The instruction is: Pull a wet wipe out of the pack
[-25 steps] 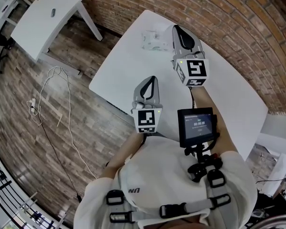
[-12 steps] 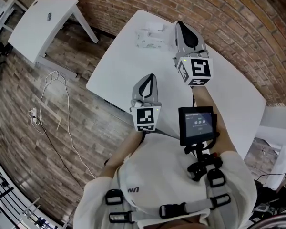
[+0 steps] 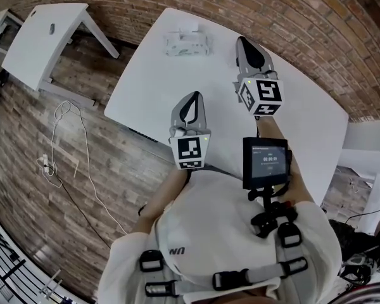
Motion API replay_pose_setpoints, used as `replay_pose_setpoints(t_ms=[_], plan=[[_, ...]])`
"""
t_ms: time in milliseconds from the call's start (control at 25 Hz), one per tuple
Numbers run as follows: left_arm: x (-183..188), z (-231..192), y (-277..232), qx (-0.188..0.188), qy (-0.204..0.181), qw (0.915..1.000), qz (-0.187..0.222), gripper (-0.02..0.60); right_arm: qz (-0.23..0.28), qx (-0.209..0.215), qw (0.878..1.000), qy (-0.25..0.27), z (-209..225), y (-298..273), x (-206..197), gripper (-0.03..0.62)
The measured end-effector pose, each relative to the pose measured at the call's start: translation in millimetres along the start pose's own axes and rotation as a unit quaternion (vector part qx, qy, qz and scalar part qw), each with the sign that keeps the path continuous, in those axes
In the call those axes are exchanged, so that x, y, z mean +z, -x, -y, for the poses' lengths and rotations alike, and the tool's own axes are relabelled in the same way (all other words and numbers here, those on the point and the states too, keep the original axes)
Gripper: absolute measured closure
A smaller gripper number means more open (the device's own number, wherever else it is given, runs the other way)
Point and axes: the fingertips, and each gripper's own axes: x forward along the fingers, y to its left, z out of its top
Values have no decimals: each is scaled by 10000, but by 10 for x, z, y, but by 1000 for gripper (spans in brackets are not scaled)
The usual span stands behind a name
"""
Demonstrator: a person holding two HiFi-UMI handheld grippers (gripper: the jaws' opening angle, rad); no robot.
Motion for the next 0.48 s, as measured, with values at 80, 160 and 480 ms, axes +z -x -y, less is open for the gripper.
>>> replay_pose_setpoints(t_ms=[80, 160, 480], plan=[[-1, 45, -11, -5, -13, 10000, 1, 580, -190, -7, 9998, -49, 48, 118, -162, 588], [-3, 88, -21, -19, -17, 10000, -5, 580, -409, -35, 9991, -83, 76, 238, -346, 588], [24, 178, -55, -65, -65, 10000, 17, 580, -1302, -31, 9913, -171, -19, 653, -1131, 588]])
